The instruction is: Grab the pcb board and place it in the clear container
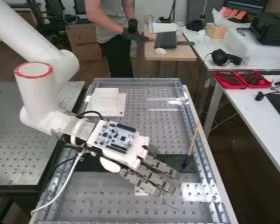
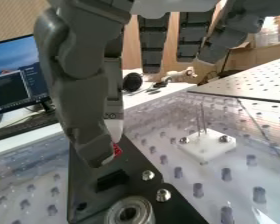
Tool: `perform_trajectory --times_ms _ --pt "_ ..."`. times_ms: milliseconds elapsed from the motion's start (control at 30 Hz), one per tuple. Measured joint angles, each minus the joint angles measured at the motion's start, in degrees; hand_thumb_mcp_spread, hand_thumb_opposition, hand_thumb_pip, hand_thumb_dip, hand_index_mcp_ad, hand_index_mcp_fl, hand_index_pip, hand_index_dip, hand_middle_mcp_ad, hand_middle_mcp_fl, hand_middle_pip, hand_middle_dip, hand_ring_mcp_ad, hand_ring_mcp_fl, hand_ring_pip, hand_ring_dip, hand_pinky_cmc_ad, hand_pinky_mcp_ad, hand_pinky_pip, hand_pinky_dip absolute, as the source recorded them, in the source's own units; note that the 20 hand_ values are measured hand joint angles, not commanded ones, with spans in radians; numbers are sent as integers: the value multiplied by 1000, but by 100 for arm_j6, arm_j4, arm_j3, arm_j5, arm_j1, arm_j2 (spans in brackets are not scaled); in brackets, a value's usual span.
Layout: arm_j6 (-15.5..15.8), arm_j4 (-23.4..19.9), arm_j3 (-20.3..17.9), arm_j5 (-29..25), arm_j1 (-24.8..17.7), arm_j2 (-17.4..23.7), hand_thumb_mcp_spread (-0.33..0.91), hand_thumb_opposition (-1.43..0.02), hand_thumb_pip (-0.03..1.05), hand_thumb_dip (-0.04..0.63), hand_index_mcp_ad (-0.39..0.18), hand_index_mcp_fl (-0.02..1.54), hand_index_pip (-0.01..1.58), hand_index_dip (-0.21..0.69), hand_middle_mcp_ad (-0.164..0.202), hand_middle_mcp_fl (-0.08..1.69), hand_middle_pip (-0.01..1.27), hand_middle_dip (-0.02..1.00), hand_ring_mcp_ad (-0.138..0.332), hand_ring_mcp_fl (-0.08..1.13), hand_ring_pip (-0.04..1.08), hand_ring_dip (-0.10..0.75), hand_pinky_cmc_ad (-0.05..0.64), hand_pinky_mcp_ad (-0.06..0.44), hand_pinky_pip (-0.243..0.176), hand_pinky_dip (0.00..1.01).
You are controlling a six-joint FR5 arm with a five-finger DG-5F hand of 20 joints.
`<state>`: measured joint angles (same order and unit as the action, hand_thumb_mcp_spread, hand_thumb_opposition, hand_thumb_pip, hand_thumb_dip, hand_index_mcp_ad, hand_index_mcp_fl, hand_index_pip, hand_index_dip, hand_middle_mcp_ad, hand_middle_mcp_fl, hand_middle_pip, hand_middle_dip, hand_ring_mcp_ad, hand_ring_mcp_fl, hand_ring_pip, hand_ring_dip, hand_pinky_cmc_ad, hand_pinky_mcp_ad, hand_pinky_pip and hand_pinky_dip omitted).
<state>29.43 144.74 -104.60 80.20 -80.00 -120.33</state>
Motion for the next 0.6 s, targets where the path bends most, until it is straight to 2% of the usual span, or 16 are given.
perform_trajectory --times_ms 100,300,367,600 --pt "5 -34 -42 24 -4 126 721 -897 389 222 -211 689 1196 236 59 108 138 138 143 51 82 14 311 122 -89 195" --pt "43 -155 -193 107 -39 517 726 -913 389 222 -206 721 1183 227 59 126 138 138 143 51 82 14 312 122 -89 195" --pt "48 -202 -253 145 -66 662 726 -923 387 222 -206 742 1150 227 59 122 136 138 143 51 82 14 332 124 -89 195" --pt "48 -376 -474 534 -450 1273 723 -925 387 222 -206 771 1121 227 59 122 138 138 145 49 82 14 333 124 -89 195"
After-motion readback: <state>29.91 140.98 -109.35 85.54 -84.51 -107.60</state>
